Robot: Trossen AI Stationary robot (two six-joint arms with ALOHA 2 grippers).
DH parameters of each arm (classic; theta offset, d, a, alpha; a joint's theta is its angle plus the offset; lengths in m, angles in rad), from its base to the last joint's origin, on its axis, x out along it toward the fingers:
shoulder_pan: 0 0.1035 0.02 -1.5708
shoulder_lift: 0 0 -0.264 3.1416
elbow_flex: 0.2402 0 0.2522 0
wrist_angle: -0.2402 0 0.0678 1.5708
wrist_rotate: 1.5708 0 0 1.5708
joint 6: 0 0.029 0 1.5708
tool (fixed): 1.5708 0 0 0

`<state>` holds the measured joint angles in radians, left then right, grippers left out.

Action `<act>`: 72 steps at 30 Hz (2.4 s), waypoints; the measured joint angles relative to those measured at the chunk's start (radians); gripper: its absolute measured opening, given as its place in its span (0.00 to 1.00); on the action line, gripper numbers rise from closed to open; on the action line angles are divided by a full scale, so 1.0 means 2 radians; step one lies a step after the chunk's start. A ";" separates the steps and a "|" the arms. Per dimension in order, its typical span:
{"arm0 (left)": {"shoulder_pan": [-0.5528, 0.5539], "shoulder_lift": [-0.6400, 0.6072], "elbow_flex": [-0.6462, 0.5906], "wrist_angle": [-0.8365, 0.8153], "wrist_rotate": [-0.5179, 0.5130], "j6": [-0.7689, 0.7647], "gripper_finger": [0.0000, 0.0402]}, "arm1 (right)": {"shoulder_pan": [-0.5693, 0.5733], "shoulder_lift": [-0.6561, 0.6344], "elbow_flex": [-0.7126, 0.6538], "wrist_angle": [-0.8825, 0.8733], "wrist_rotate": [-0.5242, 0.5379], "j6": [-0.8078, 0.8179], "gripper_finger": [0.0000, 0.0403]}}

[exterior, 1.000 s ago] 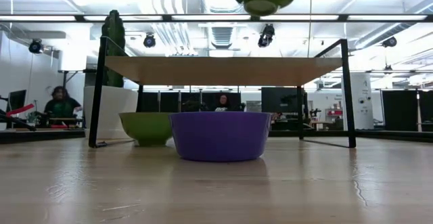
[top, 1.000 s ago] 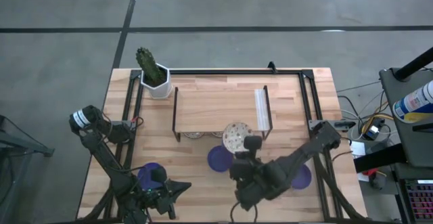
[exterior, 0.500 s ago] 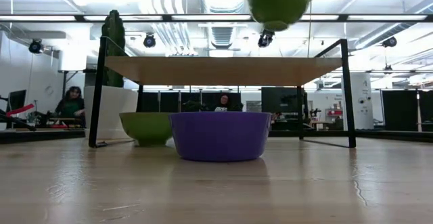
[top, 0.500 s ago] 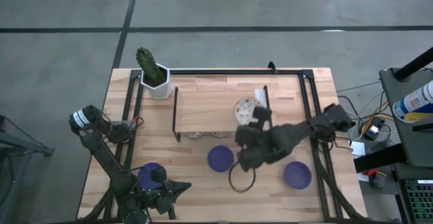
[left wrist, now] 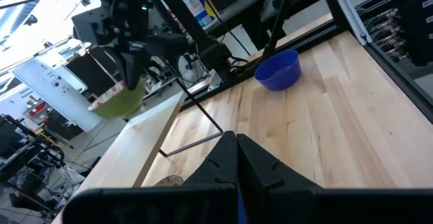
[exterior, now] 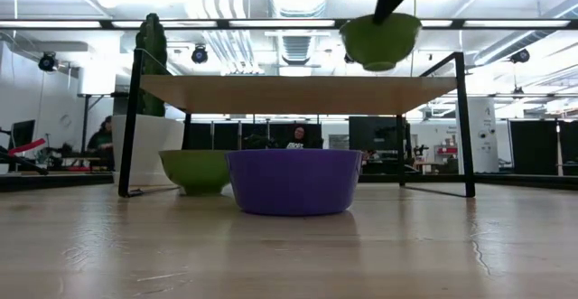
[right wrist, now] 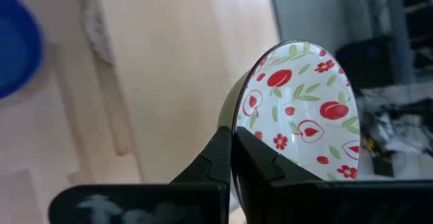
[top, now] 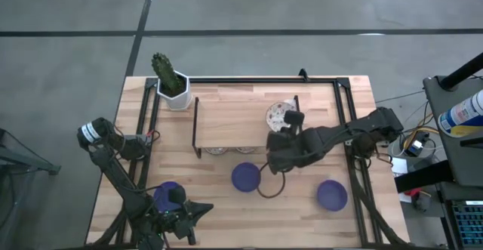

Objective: Pick & Place Mini bowls
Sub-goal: Put the right red and white bowl on the shelf, then put the right blue bowl on the shelf

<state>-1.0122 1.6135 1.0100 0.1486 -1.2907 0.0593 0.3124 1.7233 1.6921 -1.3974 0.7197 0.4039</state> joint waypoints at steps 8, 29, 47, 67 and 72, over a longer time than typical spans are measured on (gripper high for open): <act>0.000 0.000 0.000 0.000 0.000 0.000 0.00 | -0.003 0.003 -0.012 0.024 -0.007 -0.007 0.02; 0.000 0.000 0.000 0.000 0.000 -0.004 0.00 | -0.010 0.006 -0.048 0.050 -0.021 -0.009 0.02; 0.000 0.000 0.000 0.000 0.000 -0.006 0.00 | -0.022 0.006 -0.048 0.059 -0.022 -0.010 0.05; 0.000 0.000 0.000 0.000 0.000 -0.021 0.00 | -0.003 0.006 -0.048 0.066 -0.019 -0.010 0.35; 0.000 0.000 0.000 0.000 0.000 -0.021 0.00 | 0.026 0.006 -0.039 0.065 -0.020 -0.002 0.38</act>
<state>-1.0126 1.6135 1.0100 0.1487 -1.2907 0.0170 0.3646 1.7351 1.6140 -1.2673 0.6796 0.4004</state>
